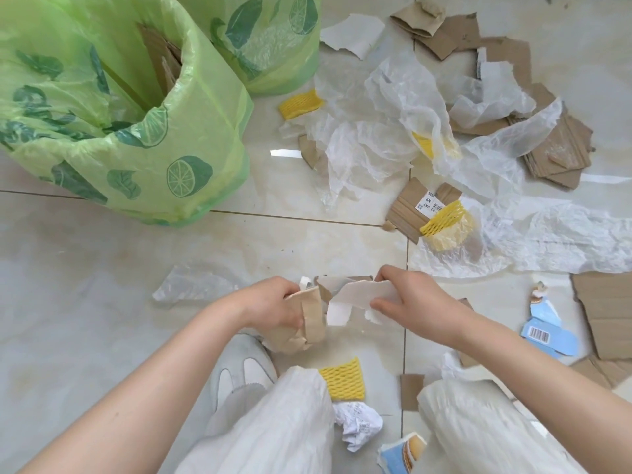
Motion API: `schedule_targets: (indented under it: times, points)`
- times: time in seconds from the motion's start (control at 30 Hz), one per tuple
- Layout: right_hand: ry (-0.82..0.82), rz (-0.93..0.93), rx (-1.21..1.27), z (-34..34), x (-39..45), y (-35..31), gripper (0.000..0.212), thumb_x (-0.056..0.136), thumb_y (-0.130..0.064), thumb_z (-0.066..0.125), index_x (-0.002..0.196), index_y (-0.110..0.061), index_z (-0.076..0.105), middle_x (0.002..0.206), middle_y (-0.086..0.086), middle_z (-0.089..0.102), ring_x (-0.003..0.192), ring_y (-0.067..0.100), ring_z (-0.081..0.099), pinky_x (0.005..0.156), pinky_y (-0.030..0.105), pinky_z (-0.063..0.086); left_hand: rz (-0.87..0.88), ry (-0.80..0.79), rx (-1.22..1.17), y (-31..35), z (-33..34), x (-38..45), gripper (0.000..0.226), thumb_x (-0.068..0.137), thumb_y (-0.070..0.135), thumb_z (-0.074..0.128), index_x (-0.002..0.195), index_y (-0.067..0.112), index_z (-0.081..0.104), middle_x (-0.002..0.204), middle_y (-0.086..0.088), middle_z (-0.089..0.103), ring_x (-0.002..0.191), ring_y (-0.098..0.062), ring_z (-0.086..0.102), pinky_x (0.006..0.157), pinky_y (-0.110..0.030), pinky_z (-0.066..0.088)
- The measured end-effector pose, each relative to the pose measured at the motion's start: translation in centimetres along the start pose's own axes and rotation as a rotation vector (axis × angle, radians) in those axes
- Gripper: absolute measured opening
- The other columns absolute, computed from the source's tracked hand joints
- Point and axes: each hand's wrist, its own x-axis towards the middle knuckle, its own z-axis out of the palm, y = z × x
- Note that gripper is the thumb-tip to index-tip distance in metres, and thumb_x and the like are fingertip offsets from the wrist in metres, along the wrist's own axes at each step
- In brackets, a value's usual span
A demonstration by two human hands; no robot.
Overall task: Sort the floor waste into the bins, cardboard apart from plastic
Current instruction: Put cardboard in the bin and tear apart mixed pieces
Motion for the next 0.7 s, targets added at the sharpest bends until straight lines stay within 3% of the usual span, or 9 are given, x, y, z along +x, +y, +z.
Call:
schedule_targets:
  times: [0.07, 0.17, 0.23, 0.33, 0.43, 0.5, 0.57, 0.7]
  points:
    - [-0.080, -0.015, -0.057, 0.0, 0.1, 0.1, 0.014, 0.087, -0.027, 0.058, 0.094, -0.020, 0.048, 0.086, -0.002, 0.056, 0.083, 0.020, 0.051, 0.068, 0.031, 0.039, 0.033, 0.040, -0.029, 0.5, -0.1, 0.4, 0.016, 0.082, 0.028, 0.068, 0.093, 0.019, 0.062, 0.092, 0.001, 0.065, 0.087, -0.018, 0.061, 0.073, -0.029, 0.047]
    - [-0.118, -0.005, -0.143, 0.1, 0.4, 0.6, 0.012, 0.087, -0.025, 0.055, 0.094, -0.020, 0.047, 0.094, -0.001, 0.050, 0.091, 0.021, 0.048, 0.078, 0.031, 0.041, 0.094, 0.062, -0.067, 1.1, -0.1, 0.6, 0.013, 0.084, 0.025, 0.066, 0.082, 0.019, 0.055, 0.079, 0.004, 0.054, 0.072, -0.011, 0.052, 0.059, -0.022, 0.038]
    - [-0.099, -0.008, -0.248, 0.2, 0.8, 1.0, 0.020, 0.088, -0.026, 0.052, 0.106, -0.018, 0.050, 0.103, 0.001, 0.044, 0.098, 0.024, 0.044, 0.085, 0.031, 0.040, 0.120, 0.106, -0.083, 1.1, -0.1, 0.8, 0.013, 0.083, 0.023, 0.068, 0.082, 0.017, 0.056, 0.077, 0.004, 0.053, 0.071, -0.013, 0.050, 0.059, -0.023, 0.037]
    - [-0.024, -0.033, -0.298, 0.7, 1.3, 1.1, 0.030, 0.089, -0.024, 0.051, 0.117, -0.015, 0.049, 0.118, 0.004, 0.042, 0.102, 0.026, 0.040, 0.090, 0.031, 0.037, 0.169, 0.337, -0.068, 0.7, -0.5, 0.7, 0.021, 0.075, 0.020, 0.071, 0.068, 0.022, 0.052, 0.073, 0.006, 0.050, 0.073, -0.017, 0.047, 0.058, -0.022, 0.034]
    - [0.062, -0.053, -0.282, 1.7, 2.0, 0.8, 0.033, 0.088, -0.021, 0.052, 0.120, -0.013, 0.048, 0.123, 0.007, 0.041, 0.107, 0.029, 0.039, 0.093, 0.033, 0.038, 0.164, 0.504, 0.115, -0.4, -0.7, 1.0, 0.017, 0.072, 0.024, 0.072, 0.075, 0.022, 0.056, 0.095, 0.004, 0.046, 0.095, -0.019, 0.040, 0.078, -0.027, 0.038]
    - [0.086, -0.067, -0.334, 2.5, 2.5, 0.5, 0.036, 0.086, -0.020, 0.051, 0.121, -0.013, 0.047, 0.124, 0.009, 0.040, 0.107, 0.031, 0.040, 0.093, 0.036, 0.040, 0.127, 0.458, 0.244, -1.2, -0.7, 1.2, 0.023, 0.072, 0.028, 0.071, 0.091, 0.018, 0.063, 0.117, 0.005, 0.044, 0.112, -0.021, 0.035, 0.092, -0.035, 0.040]
    - [0.121, -0.077, -0.409, 3.5, 2.7, 0.2, 0.038, 0.083, -0.016, 0.051, 0.120, -0.013, 0.044, 0.121, 0.009, 0.042, 0.103, 0.032, 0.042, 0.088, 0.040, 0.043, 0.106, 0.392, 0.312, -1.5, -0.4, 1.5, 0.037, 0.072, 0.030, 0.071, 0.107, 0.018, 0.064, 0.129, 0.007, 0.039, 0.121, -0.020, 0.032, 0.097, -0.037, 0.039]
    - [0.155, -0.043, -0.509, 4.9, 2.9, 0.1, 0.049, 0.078, -0.011, 0.060, 0.122, -0.016, 0.038, 0.115, 0.007, 0.043, 0.098, 0.031, 0.045, 0.072, 0.039, 0.046, 0.107, 0.409, 0.328, -1.0, 0.3, 2.0, 0.037, 0.073, 0.027, 0.071, 0.107, 0.016, 0.062, 0.125, 0.006, 0.041, 0.115, -0.020, 0.041, 0.094, -0.036, 0.040]
